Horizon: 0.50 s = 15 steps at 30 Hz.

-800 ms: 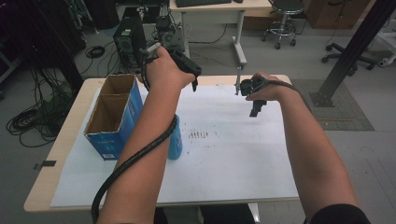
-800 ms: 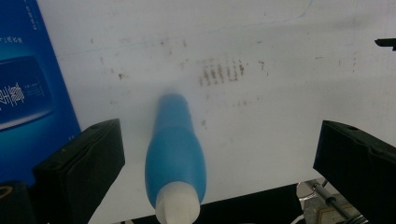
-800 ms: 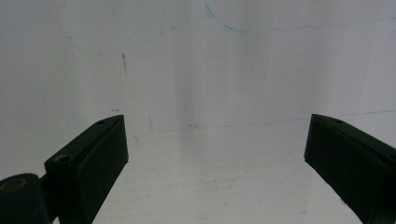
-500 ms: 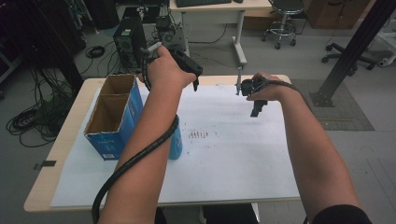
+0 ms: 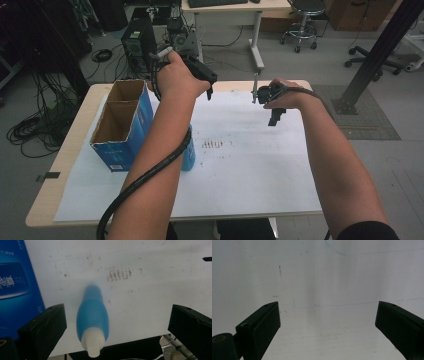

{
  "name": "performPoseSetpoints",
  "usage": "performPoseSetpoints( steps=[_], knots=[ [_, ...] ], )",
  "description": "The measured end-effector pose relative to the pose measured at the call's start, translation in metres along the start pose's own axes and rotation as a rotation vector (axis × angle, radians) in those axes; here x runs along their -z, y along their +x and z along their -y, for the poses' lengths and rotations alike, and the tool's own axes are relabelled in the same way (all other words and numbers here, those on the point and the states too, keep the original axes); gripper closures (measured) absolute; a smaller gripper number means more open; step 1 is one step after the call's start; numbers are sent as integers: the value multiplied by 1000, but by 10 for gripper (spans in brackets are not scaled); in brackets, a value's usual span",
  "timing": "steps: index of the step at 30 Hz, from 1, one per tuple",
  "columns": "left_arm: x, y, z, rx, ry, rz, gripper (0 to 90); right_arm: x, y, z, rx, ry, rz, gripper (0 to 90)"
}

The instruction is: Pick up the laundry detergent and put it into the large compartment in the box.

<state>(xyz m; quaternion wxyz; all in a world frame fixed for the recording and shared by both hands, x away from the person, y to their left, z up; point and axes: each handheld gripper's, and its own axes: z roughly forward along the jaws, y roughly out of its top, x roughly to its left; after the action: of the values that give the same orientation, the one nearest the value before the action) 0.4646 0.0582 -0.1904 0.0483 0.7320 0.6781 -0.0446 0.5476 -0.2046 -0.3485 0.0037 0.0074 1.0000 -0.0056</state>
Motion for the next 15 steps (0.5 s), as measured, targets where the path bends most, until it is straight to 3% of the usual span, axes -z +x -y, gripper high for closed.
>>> performPoseSetpoints(
  steps=[15],
  knots=[
    [3, 10, 21, 14, 8, -31, 18, 3, 4, -2, 9, -1, 11, 59]
  ],
)
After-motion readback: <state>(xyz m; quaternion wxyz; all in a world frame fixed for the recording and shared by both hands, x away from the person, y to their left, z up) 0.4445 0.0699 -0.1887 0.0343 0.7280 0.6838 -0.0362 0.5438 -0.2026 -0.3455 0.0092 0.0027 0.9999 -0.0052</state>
